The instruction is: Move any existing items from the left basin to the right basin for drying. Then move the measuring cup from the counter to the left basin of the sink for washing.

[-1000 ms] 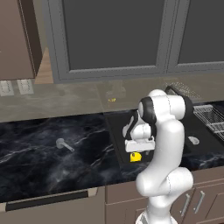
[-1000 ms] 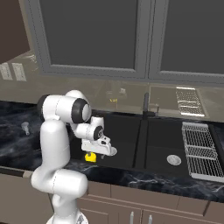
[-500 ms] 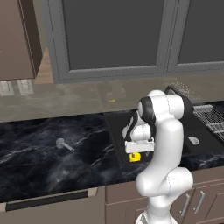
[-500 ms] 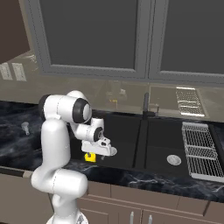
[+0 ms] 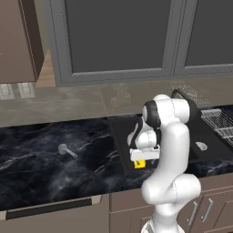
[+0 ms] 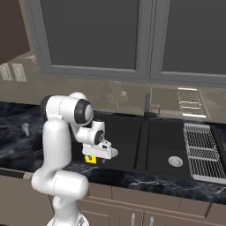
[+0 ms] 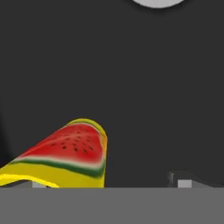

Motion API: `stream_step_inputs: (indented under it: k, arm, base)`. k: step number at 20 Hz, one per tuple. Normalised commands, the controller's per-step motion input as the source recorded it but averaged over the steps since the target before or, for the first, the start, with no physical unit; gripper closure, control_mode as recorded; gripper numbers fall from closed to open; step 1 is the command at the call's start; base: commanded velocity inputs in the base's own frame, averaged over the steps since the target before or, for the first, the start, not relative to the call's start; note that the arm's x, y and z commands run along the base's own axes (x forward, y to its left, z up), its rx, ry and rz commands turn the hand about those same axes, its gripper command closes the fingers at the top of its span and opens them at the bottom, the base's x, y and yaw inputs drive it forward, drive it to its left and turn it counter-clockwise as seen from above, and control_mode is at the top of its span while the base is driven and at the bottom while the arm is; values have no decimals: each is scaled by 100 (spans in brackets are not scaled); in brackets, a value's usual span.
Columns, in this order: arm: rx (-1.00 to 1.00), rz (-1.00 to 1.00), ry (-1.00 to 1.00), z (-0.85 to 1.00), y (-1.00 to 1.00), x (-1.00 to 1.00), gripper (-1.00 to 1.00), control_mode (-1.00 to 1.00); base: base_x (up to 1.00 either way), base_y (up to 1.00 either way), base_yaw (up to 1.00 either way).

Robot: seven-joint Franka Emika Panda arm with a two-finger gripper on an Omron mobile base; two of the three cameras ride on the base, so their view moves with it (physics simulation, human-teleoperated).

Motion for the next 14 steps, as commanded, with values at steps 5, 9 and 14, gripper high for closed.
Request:
stream_step_inputs:
  k: [5, 9, 14]
  arm:
    - [0, 0, 8, -22, 0, 0, 100, -100]
    - [0, 0, 2, -6, 0, 0, 100, -100]
    - [0, 0, -2, 0, 0, 0, 100, -100]
  base:
    - [0, 0, 0]
    - [0, 0, 0]
    - [0, 0, 0]
